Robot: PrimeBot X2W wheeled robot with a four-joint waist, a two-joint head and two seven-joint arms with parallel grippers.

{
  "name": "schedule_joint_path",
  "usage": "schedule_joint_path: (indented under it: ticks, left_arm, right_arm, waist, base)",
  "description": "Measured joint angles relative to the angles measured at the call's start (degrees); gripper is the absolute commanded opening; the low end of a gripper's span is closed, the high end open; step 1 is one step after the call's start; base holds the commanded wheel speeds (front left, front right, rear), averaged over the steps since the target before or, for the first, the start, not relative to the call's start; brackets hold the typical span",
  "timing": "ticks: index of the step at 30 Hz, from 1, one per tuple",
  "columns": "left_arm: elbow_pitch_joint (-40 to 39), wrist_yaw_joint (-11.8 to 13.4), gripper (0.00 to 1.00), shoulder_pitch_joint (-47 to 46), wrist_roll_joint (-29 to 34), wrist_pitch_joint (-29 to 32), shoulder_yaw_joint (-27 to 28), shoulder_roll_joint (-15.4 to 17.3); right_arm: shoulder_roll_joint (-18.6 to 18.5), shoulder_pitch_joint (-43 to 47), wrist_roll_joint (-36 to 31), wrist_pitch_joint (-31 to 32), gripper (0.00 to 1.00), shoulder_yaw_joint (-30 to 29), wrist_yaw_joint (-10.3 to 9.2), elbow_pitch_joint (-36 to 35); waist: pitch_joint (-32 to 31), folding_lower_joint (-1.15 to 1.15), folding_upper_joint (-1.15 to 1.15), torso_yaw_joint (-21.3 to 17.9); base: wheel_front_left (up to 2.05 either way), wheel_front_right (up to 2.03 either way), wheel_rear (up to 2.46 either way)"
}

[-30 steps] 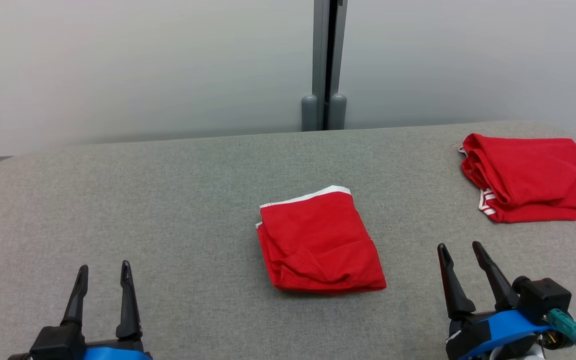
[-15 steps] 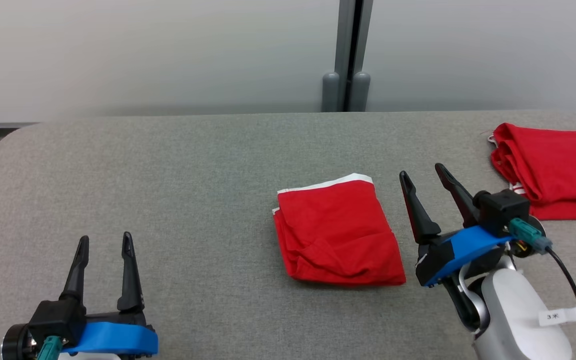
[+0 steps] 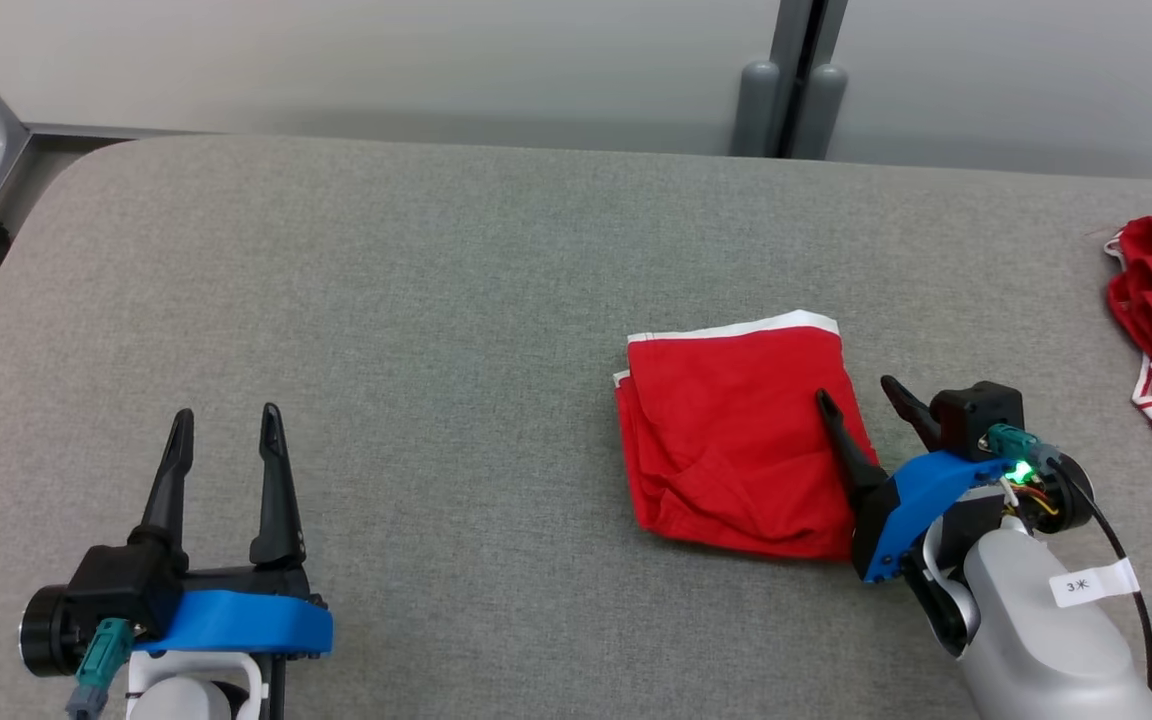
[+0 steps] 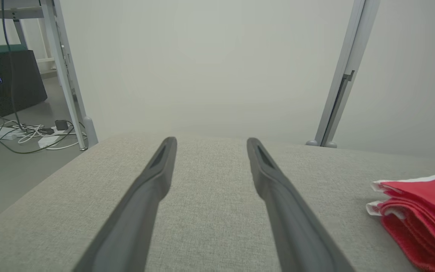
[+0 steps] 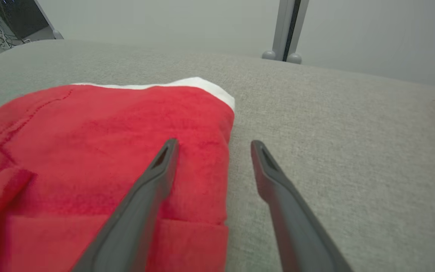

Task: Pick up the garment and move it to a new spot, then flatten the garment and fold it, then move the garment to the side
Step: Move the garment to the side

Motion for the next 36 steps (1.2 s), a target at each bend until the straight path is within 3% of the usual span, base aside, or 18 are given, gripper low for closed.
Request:
schedule_joint_path:
  ticks: [12, 13, 15, 21, 36]
  left_arm:
    - [0.2, 0.0, 1.0, -0.9, -0.1, 0.0, 0.1, -0.2]
    - [0.3, 0.0, 1.0, -0.9, -0.1, 0.0, 0.1, -0.3]
    - [0.3, 0.2, 1.0, -0.9, -0.1, 0.0, 0.3, -0.3]
    - [-0.1, 0.3, 1.0, -0.9, -0.1, 0.0, 0.3, -0.4]
    - [-1.6, 0.2, 1.0, -5.3, 1.1, 0.0, 0.2, -0.3]
  right_arm:
    - [1.4, -2.1, 4.7, -0.6, 1.0, 3.6, 0.0, 11.5]
    - [1.5, -2.3, 5.6, -0.5, 0.49, 3.9, 0.0, 11.8]
    - [1.7, -2.6, 6.9, -0.7, 0.0, 4.8, -0.01, 12.0]
    - [0.4, -3.4, 8.5, -3.6, 0.0, 7.3, 0.04, 11.5]
    - [-10.8, -6.3, 9.2, -5.8, 0.0, 8.7, 0.0, 3.3]
  waist:
    - [1.7, 0.0, 0.0, 1.9]
    - [1.6, 0.0, 0.0, 1.8]
    - [1.6, 0.0, 0.0, 1.5]
    - [2.0, -0.01, 0.0, -0.8]
    - [7.2, 0.0, 0.0, -11.0]
  base:
    - [0.0, 0.0, 0.0]
    - [0.0, 0.0, 0.0]
    - [0.0, 0.0, 0.0]
    - [0.0, 0.0, 0.0]
    - [0.0, 0.0, 0.0]
